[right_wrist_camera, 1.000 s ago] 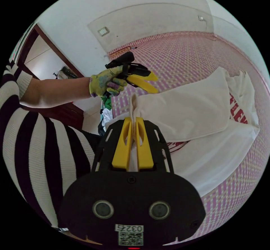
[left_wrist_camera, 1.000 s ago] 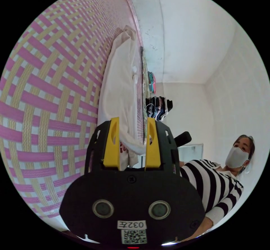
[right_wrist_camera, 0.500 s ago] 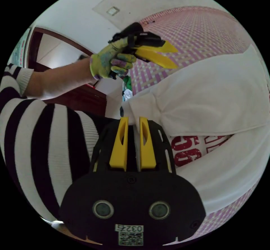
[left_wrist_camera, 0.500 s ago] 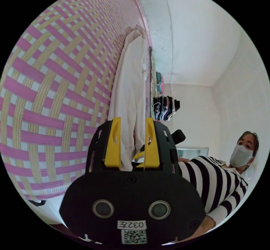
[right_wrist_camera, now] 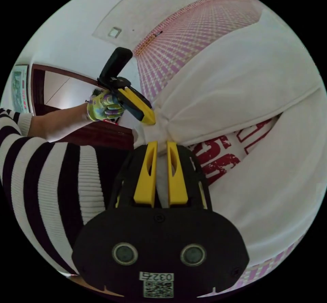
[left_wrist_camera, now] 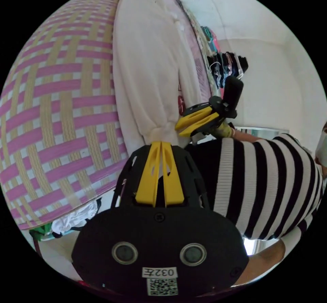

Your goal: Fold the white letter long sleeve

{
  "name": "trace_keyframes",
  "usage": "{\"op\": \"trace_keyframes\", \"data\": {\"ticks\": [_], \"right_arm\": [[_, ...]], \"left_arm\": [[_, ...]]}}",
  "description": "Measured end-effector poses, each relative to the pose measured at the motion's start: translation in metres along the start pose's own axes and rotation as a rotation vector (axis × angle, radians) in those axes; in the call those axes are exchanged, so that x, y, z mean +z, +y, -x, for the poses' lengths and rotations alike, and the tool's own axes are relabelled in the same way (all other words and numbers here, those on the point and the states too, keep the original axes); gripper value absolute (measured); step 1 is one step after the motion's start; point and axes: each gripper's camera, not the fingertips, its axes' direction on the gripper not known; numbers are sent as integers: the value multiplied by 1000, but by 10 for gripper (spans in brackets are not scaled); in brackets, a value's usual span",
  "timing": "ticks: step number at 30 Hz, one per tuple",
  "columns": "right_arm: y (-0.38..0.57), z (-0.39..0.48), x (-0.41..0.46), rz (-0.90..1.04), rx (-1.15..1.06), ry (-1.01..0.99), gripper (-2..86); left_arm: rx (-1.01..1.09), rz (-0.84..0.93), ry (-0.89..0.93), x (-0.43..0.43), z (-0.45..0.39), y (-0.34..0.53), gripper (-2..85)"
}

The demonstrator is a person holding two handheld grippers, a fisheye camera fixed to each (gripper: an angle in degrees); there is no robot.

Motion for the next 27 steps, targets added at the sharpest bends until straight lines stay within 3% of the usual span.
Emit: {"op": "trace_keyframes", "data": {"ticks": [6,12,17,23,27], "right_arm": [[3,0,-16,49,-81,-60,58],[16,-27,-57,-161,40,-102,54],[13,-37,-65,-176,122,-45,54],[9,-38,-70,-251,253,-48,53],[4,-38,-65,-237,301,-40,52]], "left_arm": [[31,73,-22,-11,-21,-15,-4],[64,-243,-9,-102,-26,-98,53],[70,-406,31,-166,-5,-219,75],[17,-286,27,-181,38,-365,91],[12,-167,110,-171,62,-426,36]]}}
